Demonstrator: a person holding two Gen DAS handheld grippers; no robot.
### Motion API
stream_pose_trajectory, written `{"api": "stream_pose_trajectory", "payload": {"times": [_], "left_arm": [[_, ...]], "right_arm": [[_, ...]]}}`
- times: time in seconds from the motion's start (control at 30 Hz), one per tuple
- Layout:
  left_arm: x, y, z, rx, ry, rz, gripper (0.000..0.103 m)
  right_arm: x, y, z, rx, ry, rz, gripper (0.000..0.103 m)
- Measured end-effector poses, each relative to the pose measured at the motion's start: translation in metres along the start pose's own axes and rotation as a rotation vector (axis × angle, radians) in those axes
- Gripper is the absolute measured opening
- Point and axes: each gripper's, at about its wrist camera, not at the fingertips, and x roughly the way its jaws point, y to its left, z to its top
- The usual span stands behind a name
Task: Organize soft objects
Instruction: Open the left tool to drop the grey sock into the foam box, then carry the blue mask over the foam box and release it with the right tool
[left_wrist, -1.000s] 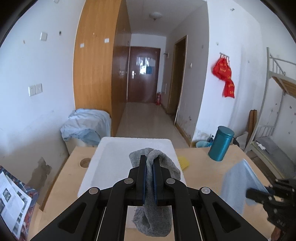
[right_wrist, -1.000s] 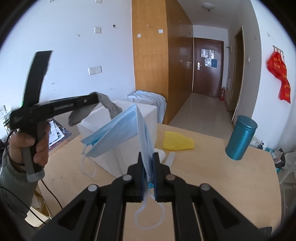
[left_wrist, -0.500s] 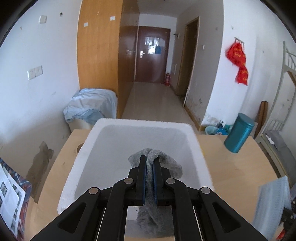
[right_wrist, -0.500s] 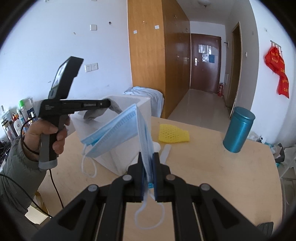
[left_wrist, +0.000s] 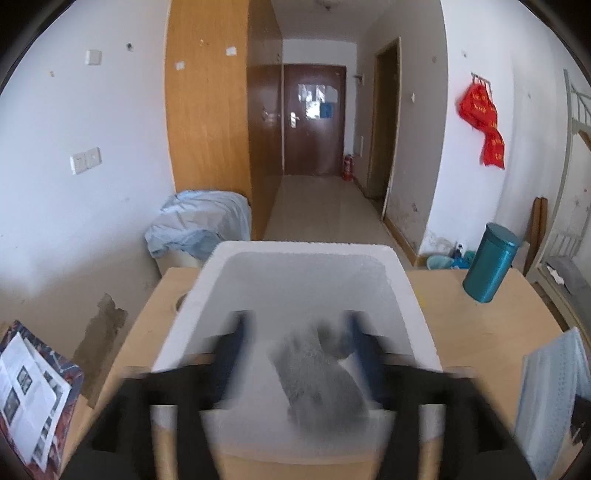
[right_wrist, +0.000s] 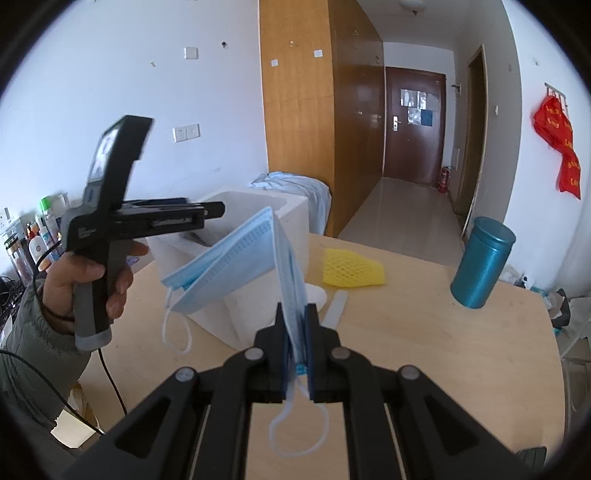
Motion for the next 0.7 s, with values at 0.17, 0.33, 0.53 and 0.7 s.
{"api": "stream_pose_trajectory", "payload": {"times": [0.17, 0.33, 0.53, 0.7], "left_arm": [[-0.029, 0.014, -0.005, -0.049, -0.066, 0.012, 0.090], [-0.049, 0.029, -0.016, -0.098, -0.071, -0.001, 0.091], [-0.066, 0.039, -0.031, -0.115, -0.087, 0.020, 0.094], [-0.084, 0.049, -0.043, -0.123, -0.132, 0.046, 0.101]], "right_arm": [[0.004, 0.005, 0.004, -0.008, 0.005, 0.009, 0.010], [0.012, 0.012, 0.016, -0.015, -0.003, 0.026, 0.010], [0.026, 0.027, 0.031, -0.035, -0.011, 0.047, 0.010], [0.038, 0.040, 0.041, -0.059, -0.009, 0.062, 0.010]]}}
